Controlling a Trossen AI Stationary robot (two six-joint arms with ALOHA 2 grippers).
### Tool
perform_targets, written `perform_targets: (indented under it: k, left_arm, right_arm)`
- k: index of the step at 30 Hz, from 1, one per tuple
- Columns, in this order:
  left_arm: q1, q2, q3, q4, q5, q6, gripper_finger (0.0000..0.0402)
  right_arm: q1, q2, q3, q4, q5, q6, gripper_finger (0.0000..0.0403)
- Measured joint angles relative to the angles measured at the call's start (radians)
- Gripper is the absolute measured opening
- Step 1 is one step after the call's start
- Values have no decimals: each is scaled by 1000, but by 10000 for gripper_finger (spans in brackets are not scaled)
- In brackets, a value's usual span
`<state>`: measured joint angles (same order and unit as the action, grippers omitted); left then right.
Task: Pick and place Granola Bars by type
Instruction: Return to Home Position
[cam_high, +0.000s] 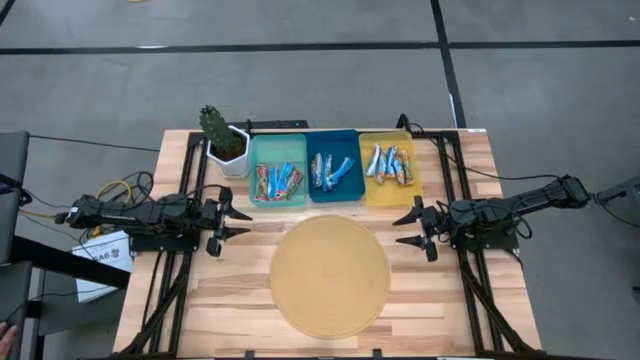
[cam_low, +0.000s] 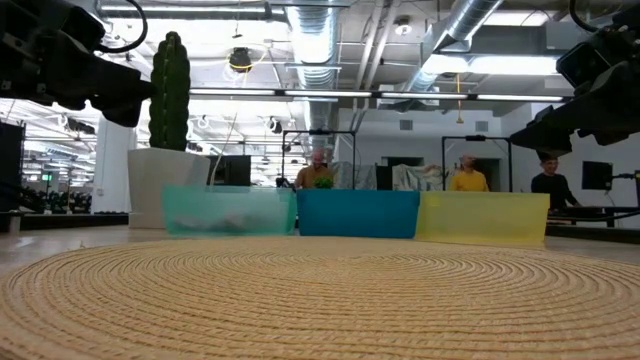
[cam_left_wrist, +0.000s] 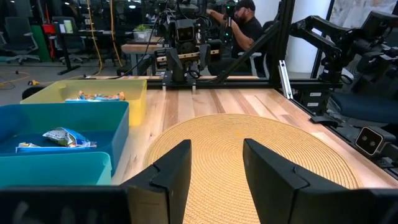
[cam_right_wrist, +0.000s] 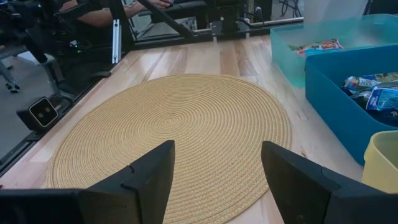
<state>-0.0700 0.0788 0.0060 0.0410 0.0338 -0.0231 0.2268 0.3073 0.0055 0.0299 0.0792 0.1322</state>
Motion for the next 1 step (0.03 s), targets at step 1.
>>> perform_targets:
  k: [1]
  left_arm:
    - [0,0,0,0,0,0,139]
  right_arm:
    - [0,0,0,0,0,0,234]
